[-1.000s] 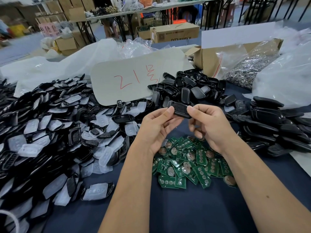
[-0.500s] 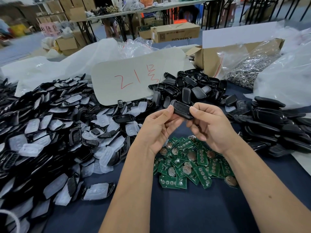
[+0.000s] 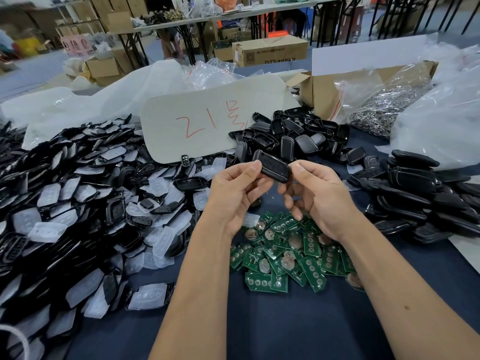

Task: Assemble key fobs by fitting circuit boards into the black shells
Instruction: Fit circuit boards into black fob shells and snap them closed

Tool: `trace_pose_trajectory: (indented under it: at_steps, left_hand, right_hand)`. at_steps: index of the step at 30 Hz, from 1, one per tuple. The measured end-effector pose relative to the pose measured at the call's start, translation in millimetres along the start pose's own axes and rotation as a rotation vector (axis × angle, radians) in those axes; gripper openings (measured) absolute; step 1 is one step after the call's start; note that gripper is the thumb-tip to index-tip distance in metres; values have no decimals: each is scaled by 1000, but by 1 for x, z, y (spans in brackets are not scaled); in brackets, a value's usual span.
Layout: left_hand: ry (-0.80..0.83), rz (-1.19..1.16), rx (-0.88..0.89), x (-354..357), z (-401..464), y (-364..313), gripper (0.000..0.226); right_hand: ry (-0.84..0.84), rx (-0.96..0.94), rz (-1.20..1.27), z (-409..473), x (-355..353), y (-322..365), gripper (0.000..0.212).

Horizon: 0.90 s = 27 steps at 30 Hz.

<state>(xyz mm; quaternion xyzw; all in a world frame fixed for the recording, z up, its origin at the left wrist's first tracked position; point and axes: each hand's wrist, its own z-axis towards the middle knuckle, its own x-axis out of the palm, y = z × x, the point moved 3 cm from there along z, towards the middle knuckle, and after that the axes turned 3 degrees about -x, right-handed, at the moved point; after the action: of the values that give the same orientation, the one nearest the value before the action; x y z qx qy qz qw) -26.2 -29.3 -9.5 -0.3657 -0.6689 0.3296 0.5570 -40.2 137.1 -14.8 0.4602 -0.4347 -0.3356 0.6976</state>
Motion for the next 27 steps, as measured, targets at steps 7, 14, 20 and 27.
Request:
trace_pose_trajectory:
  at_steps: [7,14,20,27]
  left_hand:
    - [-12,27,20,1,-2,-1,15]
    - [-96,113,63,8,2,3,9]
    - [-73,296,58,59,6,23,11]
    - [-25,595,28,142,24,64,17]
  right_hand:
    - [-74,-85,-195,1,-5,-3,14]
    - [-103,-57,-272,-3,-10,4,12]
    - [-163,-152,-947,-20,-47,41,36]
    - [-349,-21,-1542,-44,-113,96,43]
